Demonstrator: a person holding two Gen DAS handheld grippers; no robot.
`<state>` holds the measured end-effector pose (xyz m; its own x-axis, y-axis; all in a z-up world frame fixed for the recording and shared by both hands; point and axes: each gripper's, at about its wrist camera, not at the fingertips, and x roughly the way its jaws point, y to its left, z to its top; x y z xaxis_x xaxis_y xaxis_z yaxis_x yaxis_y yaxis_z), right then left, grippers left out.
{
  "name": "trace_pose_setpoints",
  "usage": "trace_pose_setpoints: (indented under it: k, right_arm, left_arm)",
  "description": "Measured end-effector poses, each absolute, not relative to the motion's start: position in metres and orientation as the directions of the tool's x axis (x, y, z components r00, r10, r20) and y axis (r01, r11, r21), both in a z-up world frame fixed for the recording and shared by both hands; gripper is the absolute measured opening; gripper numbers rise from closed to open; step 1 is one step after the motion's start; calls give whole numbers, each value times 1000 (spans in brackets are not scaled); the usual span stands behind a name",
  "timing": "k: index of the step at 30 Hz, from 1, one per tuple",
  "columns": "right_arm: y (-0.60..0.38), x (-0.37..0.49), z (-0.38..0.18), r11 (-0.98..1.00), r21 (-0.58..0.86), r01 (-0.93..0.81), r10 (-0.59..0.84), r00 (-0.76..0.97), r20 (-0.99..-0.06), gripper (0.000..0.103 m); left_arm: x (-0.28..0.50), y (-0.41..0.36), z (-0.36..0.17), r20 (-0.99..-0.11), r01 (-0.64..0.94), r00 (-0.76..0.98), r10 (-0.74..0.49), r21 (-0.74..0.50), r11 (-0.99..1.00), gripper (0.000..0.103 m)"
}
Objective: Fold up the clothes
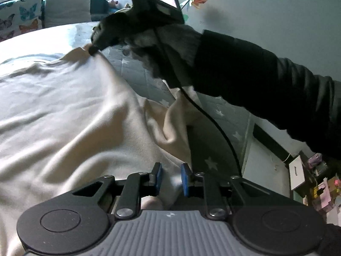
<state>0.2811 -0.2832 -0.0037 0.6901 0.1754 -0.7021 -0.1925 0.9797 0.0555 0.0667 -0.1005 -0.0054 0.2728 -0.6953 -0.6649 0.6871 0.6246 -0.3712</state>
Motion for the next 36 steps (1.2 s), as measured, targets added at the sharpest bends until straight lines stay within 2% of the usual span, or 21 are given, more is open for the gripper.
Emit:
trace_pose_setpoints:
  k: [7,11,13,17,22,31,34,35,36]
  right_arm:
    - [-266,296,-11,974,-21,-228,148,697,-701,6]
    - [-265,290,-6,969,-56,-239,135,710,-691,17]
    - [-267,287,-1,970,-58,-238,135,717,-683,17]
    - [-268,287,2,967,-46,-249,150,708,-690,27]
    - [-265,289,0,963,-34,-268,168,691,-703,30]
    - [-270,299,-7,964,-9,-265,180,681,-710,31]
    - [-271,301,-8,964,-3,-265,184,680,-710,29]
    - [-271,302,-9,965,-2,-264,185,681,-709,27]
    - [-271,302,-9,965,-3,-263,184,684,-706,17]
  left_arm:
    - [75,-98,-1,-653,683,284,-702,-375,626,26]
    - [91,-78,15,-632,630,396,-666,-341,698,30]
    - [106,-63,20,-632,568,466,-619,-322,757,31]
    - [149,-36,26,-664,389,602,-444,-242,889,31]
    - [204,-5,29,-671,209,705,-231,-115,971,33]
    - [266,13,4,-691,76,720,-63,-12,997,37]
    - [273,18,-3,-713,64,698,-71,-36,997,35]
    - [275,19,-5,-720,60,690,-74,-44,997,26]
    - [275,22,-6,-712,60,697,-78,-50,997,16]
